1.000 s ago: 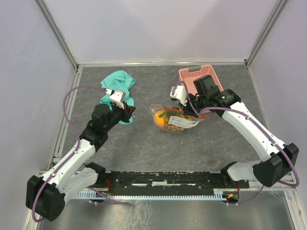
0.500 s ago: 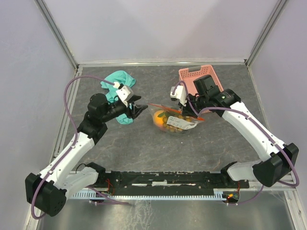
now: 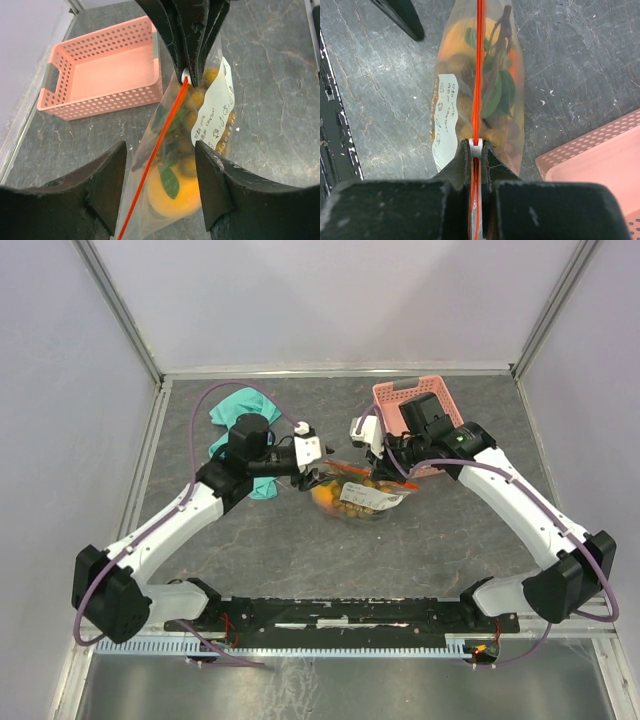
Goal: Place the food in the zip-top bag and seal the zipper
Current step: Zip the zipper food storage bag at the center of the board.
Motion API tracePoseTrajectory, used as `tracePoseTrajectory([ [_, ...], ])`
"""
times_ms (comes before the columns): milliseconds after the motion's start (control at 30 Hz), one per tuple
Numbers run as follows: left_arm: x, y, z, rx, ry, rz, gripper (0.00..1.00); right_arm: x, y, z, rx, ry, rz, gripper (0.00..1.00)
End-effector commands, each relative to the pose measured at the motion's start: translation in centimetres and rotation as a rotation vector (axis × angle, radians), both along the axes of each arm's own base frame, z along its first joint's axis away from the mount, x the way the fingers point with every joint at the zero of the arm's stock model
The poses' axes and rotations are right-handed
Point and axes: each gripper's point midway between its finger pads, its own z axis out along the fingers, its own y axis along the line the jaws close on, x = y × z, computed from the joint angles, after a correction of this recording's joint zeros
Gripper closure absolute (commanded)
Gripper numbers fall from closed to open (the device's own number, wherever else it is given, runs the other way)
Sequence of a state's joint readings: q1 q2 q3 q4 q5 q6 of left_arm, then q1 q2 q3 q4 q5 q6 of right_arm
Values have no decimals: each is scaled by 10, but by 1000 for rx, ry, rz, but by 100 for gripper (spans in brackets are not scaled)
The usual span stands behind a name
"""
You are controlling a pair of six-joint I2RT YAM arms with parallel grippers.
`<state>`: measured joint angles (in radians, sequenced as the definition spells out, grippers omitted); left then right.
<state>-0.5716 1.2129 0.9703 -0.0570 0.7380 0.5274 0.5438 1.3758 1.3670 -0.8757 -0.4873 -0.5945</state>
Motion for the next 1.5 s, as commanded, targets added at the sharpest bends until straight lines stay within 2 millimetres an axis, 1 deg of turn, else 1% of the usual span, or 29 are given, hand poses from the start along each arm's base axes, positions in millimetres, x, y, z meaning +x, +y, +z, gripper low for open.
tracePoseTrajectory([
  [0, 5, -15, 14, 46, -135, -95, 38, 11, 21, 38, 105, -105, 57, 98],
  [100, 7, -24, 7, 65, -120, -118, 41, 13, 23, 38, 106, -106, 62, 98],
  [200, 8, -30, -2, 76, -103, -137, 46, 13, 25, 38, 109, -105, 71, 98],
  [367, 9, -37, -15, 96, -70, -159, 57, 15, 26, 38, 107, -108, 74, 98],
  [400, 9, -38, -17, 98, -65, -162, 62, 15, 26, 37, 107, -106, 74, 98],
  [467, 8, -39, -20, 100, -57, -171, 74, 16, 27, 37, 106, -107, 74, 99],
  [567, 8, -38, -22, 107, -54, -166, 96, 18, 25, 36, 94, -115, 69, 99],
  [667, 9, -33, -23, 122, -58, -138, 97, 20, 18, 32, 54, -127, 54, 98],
  [767, 10, -24, -26, 145, -62, -97, 97, 21, 6, 26, -4, -136, 33, 99],
  [900, 11, -10, -32, 172, -49, -47, 97, 20, -11, 19, -72, -145, -7, 99],
  [1067, 19, 11, -41, 212, -33, 39, 97, 17, -29, 17, -106, -153, -58, 99],
  [1167, 22, 20, -40, 219, -31, 78, 97, 17, -39, 16, -120, -152, -91, 99],
  [1333, 26, 32, -35, 211, -40, 138, 97, 22, -59, 12, -151, -152, -179, 99],
  [1400, 28, 35, -36, 210, -36, 154, 97, 25, -62, 12, -143, -160, -207, 99],
  [1467, 28, 36, -35, 204, -31, 159, 97, 26, -58, 13, -118, -160, -211, 99],
])
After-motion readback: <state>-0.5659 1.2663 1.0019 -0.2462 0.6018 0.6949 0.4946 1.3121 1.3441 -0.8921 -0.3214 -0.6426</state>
